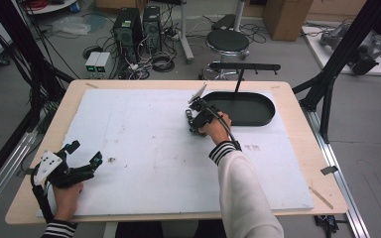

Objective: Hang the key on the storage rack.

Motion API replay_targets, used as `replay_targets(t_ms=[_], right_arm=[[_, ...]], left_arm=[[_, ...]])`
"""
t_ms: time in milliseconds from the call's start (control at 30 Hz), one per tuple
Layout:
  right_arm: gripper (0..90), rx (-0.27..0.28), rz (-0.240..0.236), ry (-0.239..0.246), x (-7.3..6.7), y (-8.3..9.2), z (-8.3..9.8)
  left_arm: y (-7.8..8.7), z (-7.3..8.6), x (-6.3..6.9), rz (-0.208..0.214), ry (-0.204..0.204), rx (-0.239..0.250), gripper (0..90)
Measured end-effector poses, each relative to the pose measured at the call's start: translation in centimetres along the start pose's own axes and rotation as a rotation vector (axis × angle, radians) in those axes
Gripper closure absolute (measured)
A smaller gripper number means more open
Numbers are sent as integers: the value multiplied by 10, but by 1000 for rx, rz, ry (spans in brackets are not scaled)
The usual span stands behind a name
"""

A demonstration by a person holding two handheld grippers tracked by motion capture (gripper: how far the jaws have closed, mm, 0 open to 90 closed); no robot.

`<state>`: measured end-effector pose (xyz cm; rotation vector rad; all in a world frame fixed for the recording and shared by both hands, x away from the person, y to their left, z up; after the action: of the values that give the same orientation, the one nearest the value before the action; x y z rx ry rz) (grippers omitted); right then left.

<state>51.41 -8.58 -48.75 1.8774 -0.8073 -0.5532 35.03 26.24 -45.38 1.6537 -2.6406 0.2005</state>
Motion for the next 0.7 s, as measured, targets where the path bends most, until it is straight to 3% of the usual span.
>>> replay_targets(t_ms=[133, 200, 400, 700], right_arm=[[483, 37, 3, 2, 0, 8, -4], [483, 95, -5, -3, 1, 19, -9], [483, 190, 0, -2, 3, 39, -16], [483, 293, 18, -15, 10, 60, -22]], left_arm=[[0, 0, 0, 2, -4, -1, 62], [0, 0, 0, 2, -5, 0, 62], [0, 0, 1, 2, -6, 0, 62], [0, 0, 1, 3, -10, 1, 62]])
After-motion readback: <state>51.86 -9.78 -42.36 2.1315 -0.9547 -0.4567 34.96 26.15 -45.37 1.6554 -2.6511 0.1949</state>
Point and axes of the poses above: each handheld gripper's, and its own axes: y roughly backward along the jaws, z roughly out of its underside, x roughly to its right, the point moved 9 cm from there along -y, roughly forward along the jaws, and after that the axes turned 6 degrees about x, right-handed, at the moved point
